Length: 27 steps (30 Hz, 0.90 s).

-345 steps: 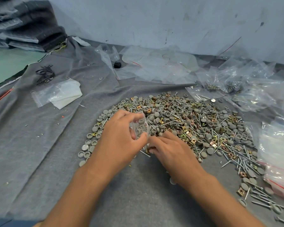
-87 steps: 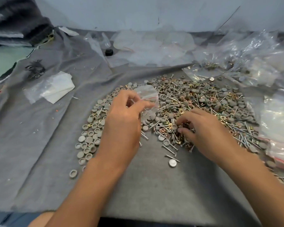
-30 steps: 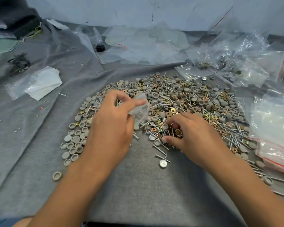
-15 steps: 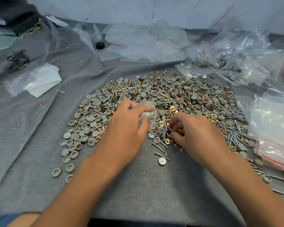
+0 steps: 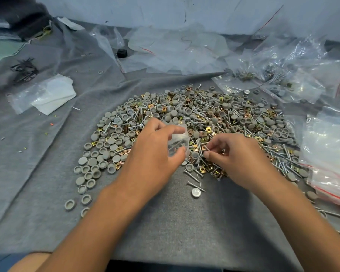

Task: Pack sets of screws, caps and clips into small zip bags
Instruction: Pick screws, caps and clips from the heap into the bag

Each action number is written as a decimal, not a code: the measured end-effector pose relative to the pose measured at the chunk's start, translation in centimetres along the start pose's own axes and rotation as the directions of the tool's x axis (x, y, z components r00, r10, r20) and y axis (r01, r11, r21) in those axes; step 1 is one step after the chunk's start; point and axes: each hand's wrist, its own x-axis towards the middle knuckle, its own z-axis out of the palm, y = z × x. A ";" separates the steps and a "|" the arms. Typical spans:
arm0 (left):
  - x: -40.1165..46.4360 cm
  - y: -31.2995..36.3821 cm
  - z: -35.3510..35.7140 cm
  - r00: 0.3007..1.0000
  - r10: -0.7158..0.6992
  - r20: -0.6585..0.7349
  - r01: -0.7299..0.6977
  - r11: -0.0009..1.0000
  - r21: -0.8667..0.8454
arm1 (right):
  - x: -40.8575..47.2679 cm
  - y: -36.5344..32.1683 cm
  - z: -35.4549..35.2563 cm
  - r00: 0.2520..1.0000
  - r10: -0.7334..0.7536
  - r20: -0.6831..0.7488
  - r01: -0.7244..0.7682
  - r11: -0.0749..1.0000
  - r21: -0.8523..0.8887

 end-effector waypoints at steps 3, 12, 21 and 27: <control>0.0 0.0 0.0 1.000 0.004 -0.009 -0.004 1.000 0.000 | -0.2 -0.6 1.0 0.998 0.031 -0.061 -0.037 0.995 -0.098; -0.1 -0.1 -0.1 1.000 0.022 -0.008 -0.022 1.000 0.011 | -0.3 -0.6 0.8 0.997 0.005 -0.083 -0.016 0.991 -0.132; 0.0 -0.2 0.0 1.000 0.012 0.006 -0.012 0.999 0.042 | -0.6 -1.2 1.2 0.990 -0.139 -0.031 0.121 0.937 -0.326; 0.0 -0.2 0.0 1.000 0.010 0.009 -0.010 1.000 0.027 | -0.5 -1.6 -0.6 0.976 -0.170 -0.132 0.198 0.950 0.240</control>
